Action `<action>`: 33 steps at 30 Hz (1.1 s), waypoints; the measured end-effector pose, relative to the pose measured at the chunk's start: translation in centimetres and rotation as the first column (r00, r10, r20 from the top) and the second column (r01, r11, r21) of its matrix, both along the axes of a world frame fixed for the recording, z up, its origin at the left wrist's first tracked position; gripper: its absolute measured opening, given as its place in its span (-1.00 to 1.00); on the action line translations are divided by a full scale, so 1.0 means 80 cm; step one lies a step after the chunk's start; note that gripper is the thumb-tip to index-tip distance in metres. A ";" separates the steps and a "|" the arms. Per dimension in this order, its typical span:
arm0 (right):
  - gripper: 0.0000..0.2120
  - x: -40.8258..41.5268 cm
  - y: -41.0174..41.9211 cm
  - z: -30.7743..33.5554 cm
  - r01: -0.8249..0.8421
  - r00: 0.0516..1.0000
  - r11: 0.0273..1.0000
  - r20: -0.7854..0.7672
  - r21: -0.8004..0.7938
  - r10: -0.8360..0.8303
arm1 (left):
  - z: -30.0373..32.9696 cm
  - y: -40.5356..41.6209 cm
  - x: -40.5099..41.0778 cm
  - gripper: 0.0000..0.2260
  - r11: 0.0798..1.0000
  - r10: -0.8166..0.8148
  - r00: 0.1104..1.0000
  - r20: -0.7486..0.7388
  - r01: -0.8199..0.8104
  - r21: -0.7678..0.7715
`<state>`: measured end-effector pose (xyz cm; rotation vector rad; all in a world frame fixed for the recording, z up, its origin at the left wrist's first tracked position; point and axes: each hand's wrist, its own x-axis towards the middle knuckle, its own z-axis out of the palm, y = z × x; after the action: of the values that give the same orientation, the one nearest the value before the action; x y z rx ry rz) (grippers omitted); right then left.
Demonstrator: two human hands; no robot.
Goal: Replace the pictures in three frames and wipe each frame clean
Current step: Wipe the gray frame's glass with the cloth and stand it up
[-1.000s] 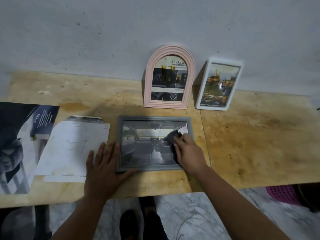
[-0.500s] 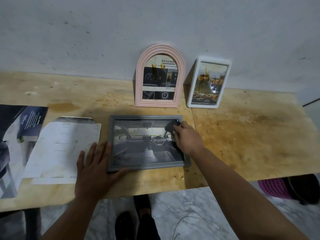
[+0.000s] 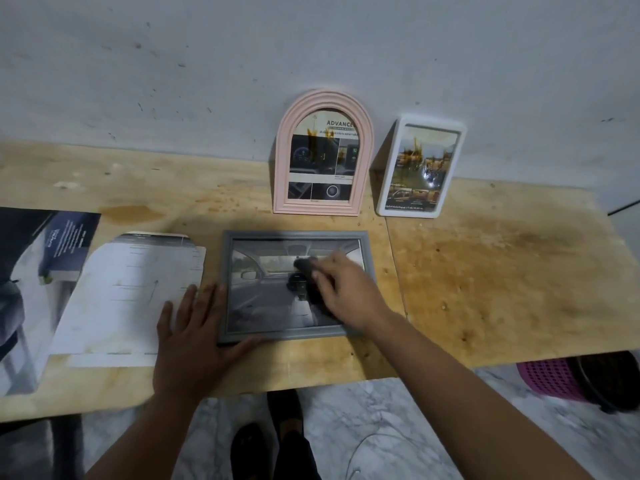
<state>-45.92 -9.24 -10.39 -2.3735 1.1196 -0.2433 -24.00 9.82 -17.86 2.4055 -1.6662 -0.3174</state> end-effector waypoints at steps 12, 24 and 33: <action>-0.72 -0.087 -0.027 -0.039 -0.076 0.922 0.958 -0.386 -0.277 -0.039 | -0.004 0.001 0.000 -0.03 1.000 0.001 1.000 0.022 -0.001 -0.001; -0.80 -0.055 0.091 -0.060 -0.019 1.000 0.984 -0.020 -0.175 0.016 | -0.006 -0.010 -0.006 -0.07 0.997 -0.071 0.996 0.050 0.071 0.006; -0.73 0.060 0.074 -0.049 -0.181 0.970 0.967 0.192 0.179 0.146 | -0.010 -0.006 0.002 0.01 0.999 -0.044 0.996 0.082 0.044 0.005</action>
<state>-41.09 -3.35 -14.31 -2.2060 0.8197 -0.2679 -23.88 9.32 -18.68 2.4184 -1.7565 -0.2308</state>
